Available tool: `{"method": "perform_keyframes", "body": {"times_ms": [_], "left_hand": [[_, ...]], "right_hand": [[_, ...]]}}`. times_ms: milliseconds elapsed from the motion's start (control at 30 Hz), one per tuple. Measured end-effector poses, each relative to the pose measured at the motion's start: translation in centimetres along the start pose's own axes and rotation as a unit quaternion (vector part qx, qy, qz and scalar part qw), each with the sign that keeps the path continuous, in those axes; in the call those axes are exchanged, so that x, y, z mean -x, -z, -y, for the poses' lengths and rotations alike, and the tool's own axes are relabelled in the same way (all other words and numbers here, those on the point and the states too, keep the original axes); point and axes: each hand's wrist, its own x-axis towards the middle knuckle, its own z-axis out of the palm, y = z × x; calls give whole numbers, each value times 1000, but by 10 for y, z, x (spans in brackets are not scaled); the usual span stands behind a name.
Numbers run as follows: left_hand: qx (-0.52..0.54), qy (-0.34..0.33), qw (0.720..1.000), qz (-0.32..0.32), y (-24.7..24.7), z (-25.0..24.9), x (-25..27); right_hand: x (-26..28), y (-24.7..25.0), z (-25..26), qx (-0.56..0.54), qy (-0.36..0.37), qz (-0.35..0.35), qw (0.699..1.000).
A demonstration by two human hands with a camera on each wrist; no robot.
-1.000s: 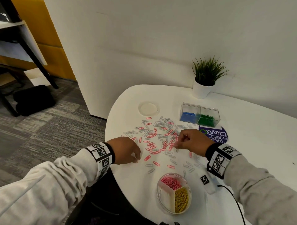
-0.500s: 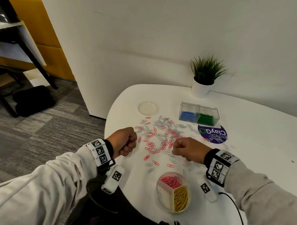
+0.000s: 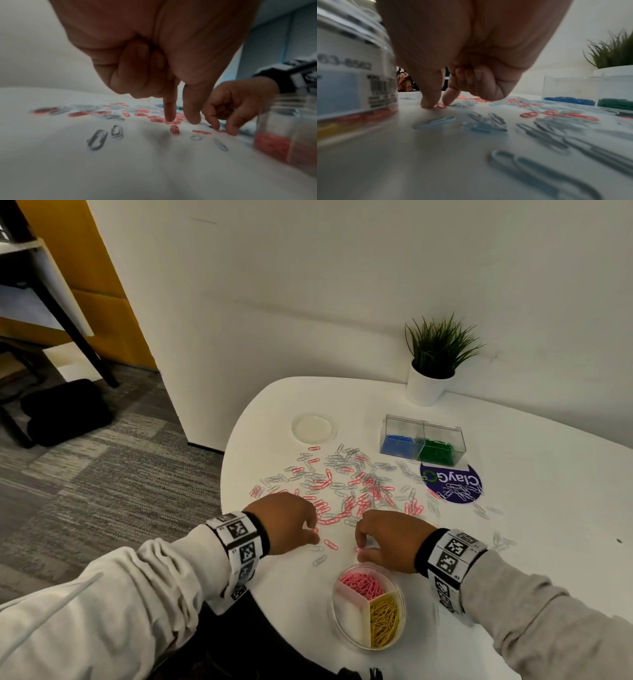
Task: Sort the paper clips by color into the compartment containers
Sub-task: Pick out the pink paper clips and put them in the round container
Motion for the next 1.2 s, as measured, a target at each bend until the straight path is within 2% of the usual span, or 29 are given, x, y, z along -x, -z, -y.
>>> {"method": "perform_keyframes", "body": {"times_ms": [133, 233, 467, 600, 733, 833, 967, 1200], "left_hand": [[-121, -22, 992, 2, -4, -13, 0], [-152, -29, 988, 4, -9, -13, 0], [-117, 9, 992, 46, -10, -17, 0], [-110, 14, 992, 59, -3, -15, 2], [-58, -27, 997, 32, 11, -12, 7], [-15, -73, 997, 8, 21, -16, 10], [9, -116, 993, 22, 28, -34, 17], [-8, -217, 975, 40, 19, -63, 25]], "right_hand": [[0, -3, 2, 29, 15, -18, 999], [2, -2, 2, 48, 4, -16, 999], [8, 3, -1, 70, -28, 20, 997], [24, 18, -2, -14, -40, -8, 999], [51, 33, 23, -79, 15, -51, 995], [62, 21, 48, -34, 60, -51, 996], [67, 6, 52, 29, 47, -70, 996], [91, 6, 35, -137, 28, -132, 981]]}}
